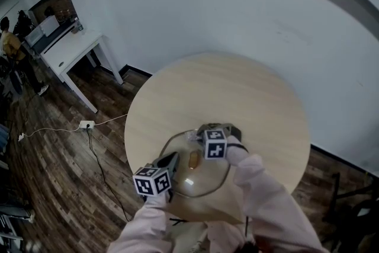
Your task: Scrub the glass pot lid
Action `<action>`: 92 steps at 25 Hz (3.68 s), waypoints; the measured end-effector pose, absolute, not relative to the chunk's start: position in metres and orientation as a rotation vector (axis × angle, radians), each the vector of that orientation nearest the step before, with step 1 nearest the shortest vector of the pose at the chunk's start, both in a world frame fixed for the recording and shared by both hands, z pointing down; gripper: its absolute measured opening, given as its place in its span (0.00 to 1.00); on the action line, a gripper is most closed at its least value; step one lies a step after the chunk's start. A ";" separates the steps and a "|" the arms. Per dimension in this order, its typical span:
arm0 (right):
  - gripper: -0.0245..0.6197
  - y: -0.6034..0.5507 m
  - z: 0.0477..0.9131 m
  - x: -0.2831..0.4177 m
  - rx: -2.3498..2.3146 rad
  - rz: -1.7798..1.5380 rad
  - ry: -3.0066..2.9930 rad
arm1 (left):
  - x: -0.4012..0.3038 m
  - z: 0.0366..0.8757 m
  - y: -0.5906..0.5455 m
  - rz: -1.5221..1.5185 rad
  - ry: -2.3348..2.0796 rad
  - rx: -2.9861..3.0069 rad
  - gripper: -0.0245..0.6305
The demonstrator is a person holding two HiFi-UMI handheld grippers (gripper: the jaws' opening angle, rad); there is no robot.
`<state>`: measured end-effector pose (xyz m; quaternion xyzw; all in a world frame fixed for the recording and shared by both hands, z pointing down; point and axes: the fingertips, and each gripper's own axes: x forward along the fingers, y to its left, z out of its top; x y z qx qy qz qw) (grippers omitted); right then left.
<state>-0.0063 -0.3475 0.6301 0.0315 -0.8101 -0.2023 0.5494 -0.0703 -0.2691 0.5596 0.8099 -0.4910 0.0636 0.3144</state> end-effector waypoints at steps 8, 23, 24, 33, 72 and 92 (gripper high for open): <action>0.16 -0.343 0.632 0.000 0.036 -0.474 -1.913 | -0.070 0.560 -0.265 0.172 -1.303 2.128 0.03; 0.16 -0.333 0.633 0.014 0.024 -0.478 -1.914 | -0.054 0.559 -0.254 0.177 -1.315 2.126 0.03; 0.15 -0.332 0.633 0.014 0.023 -0.479 -1.913 | -0.054 0.560 -0.253 0.176 -1.317 2.125 0.03; 0.16 -0.322 0.631 0.022 0.022 -0.480 -1.916 | -0.048 0.559 -0.245 0.171 -1.325 2.118 0.03; 0.16 -0.276 0.630 0.045 0.125 -0.399 -1.900 | -0.036 0.558 -0.205 0.154 -1.262 2.161 0.03; 0.16 -0.252 0.630 0.047 0.283 -0.285 -1.870 | -0.048 0.558 -0.195 0.175 -1.109 2.226 0.03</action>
